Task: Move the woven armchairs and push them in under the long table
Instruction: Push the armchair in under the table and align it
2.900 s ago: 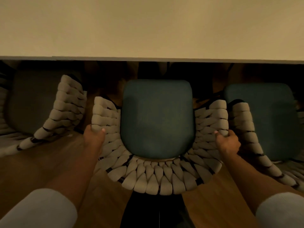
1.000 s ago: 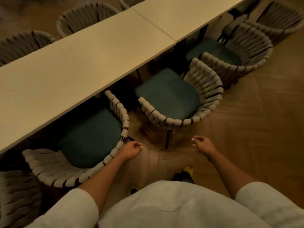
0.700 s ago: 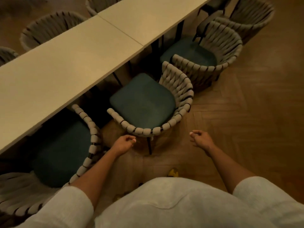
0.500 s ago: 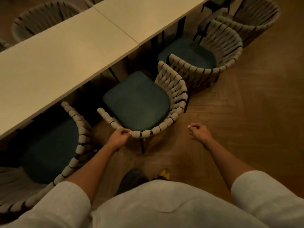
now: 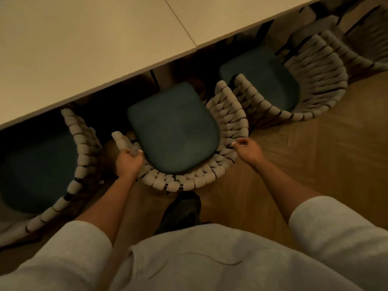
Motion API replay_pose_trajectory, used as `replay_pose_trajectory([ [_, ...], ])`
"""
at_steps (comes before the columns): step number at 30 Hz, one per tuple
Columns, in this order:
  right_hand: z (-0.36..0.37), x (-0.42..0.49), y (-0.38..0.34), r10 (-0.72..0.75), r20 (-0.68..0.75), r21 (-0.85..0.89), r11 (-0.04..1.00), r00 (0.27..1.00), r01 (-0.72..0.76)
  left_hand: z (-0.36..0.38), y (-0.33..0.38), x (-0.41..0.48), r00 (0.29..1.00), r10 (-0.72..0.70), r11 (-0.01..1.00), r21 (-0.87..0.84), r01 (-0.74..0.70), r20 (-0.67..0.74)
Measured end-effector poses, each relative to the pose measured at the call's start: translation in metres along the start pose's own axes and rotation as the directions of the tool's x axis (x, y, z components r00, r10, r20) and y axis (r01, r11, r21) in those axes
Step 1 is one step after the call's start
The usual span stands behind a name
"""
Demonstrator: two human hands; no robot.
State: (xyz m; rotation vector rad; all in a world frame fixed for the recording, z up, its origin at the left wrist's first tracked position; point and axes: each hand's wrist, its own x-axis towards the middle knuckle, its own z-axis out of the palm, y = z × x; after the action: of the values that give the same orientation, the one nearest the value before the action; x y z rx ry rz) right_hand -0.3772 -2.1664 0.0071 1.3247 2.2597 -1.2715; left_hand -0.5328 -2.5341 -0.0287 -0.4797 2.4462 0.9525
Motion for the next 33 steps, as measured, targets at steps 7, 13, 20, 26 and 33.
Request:
replay_pose_trajectory([
  [7, -0.019, 0.118, -0.046, -0.043, -0.049, -0.176, 0.984, 0.998, 0.034, 0.006, -0.008, 0.046, 0.979, -0.190, 0.981, 0.029, 0.193, -0.079],
  [13, -0.006, 0.204, -0.074, -0.082, -0.018, -0.297, 0.952, 0.996, 0.074, 0.031, -0.009, 0.073, 0.948, -0.316, 0.948, 0.006, 0.317, -0.045],
  [20, 0.020, 0.255, -0.071, -0.048, -0.098, -0.251, 0.968, 0.994, 0.022, 0.056, -0.013, 0.096, 0.911, -0.377, 0.924, -0.003, 0.382, -0.165],
  [26, 0.023, 0.258, -0.095, -0.053, -0.158, -0.272, 0.962, 0.986, 0.008, 0.036, 0.005, 0.096, 0.899, -0.372, 0.927, -0.050, 0.371, -0.233],
  [33, 0.030, 0.284, -0.148, -0.110, -0.077, -0.275, 0.958, 0.991, 0.085, -0.011, 0.024, 0.141, 0.933, -0.284, 0.957, -0.006, 0.290, -0.221],
])
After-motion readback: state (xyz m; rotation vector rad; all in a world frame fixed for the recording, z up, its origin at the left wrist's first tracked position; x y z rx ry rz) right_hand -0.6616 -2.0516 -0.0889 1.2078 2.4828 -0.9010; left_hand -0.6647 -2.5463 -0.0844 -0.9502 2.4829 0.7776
